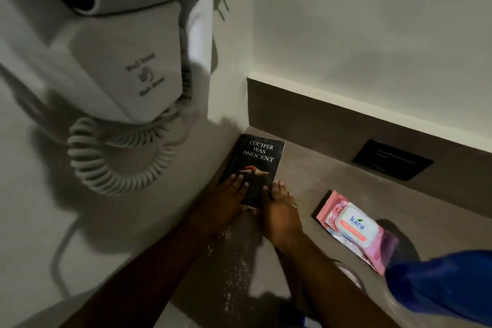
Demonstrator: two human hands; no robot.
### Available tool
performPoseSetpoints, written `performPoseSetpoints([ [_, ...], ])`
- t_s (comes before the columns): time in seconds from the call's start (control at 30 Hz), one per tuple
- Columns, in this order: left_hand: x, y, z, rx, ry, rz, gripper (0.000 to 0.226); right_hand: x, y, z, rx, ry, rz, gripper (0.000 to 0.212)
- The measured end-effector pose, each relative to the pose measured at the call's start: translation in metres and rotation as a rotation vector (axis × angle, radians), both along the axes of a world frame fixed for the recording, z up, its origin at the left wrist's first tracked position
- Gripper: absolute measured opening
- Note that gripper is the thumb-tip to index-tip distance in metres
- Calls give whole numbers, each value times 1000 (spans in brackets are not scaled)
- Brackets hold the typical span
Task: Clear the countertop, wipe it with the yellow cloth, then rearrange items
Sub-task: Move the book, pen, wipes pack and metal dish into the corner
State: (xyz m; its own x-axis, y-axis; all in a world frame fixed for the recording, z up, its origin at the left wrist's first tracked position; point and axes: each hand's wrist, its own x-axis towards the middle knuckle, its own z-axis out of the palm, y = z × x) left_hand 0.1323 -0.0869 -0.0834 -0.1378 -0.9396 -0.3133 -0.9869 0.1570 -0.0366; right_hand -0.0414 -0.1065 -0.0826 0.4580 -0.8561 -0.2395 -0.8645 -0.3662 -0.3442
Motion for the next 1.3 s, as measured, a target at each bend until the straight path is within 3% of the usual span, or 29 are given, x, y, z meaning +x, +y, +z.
performPoseSetpoints([
  [0.33,23,-47,18,140,-52,-53,64,35,-25,17,132,95,-52,76],
  [0.43,15,-46,36,157,-32,-38,65,14,-27,43,196,5,-73,73],
  [0.57,-23,-49,65,-137,175,-189,57,-42,-16,72,-10,-195,-357,55],
  [0.7,-96,-44,68,88,286,-162,79,-102,-1,82,78,61,-500,85],
  [0.8,-143,-42,64,31,348,-267,86,-130,8,86,211,190,-522,104],
  [0.93,-180,-46,62,27,268,-383,93,-143,16,86,263,251,-462,106],
  [1.07,-200,-52,61,63,210,-463,90,-140,32,94,192,394,-383,88],
  [1.2,-201,-55,56,37,210,-472,76,-132,87,86,-150,118,-350,37],
  [1.3,-195,-57,56,36,204,-433,83,-122,129,74,-157,4,-32,20],
])
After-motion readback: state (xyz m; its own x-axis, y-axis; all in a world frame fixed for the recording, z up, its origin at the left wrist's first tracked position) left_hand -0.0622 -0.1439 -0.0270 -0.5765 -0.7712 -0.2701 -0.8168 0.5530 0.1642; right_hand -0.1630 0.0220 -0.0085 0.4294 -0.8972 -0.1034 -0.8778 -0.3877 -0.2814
